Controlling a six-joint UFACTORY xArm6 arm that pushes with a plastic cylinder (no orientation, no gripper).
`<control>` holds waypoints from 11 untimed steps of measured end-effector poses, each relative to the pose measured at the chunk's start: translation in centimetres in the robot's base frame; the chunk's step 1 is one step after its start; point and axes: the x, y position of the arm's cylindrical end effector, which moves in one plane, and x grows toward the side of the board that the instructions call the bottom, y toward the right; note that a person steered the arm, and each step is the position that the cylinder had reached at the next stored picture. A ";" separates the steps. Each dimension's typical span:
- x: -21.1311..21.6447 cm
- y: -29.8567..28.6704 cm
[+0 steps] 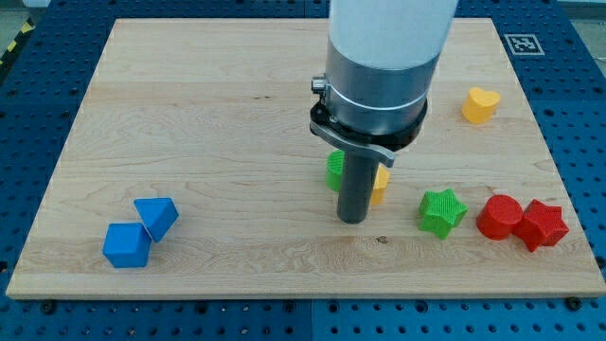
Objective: Move the yellow hexagon vertically above the green star
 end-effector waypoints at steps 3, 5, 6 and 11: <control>-0.9 1.9; -3.2 2.8; -4.7 3.9; -10.8 11.9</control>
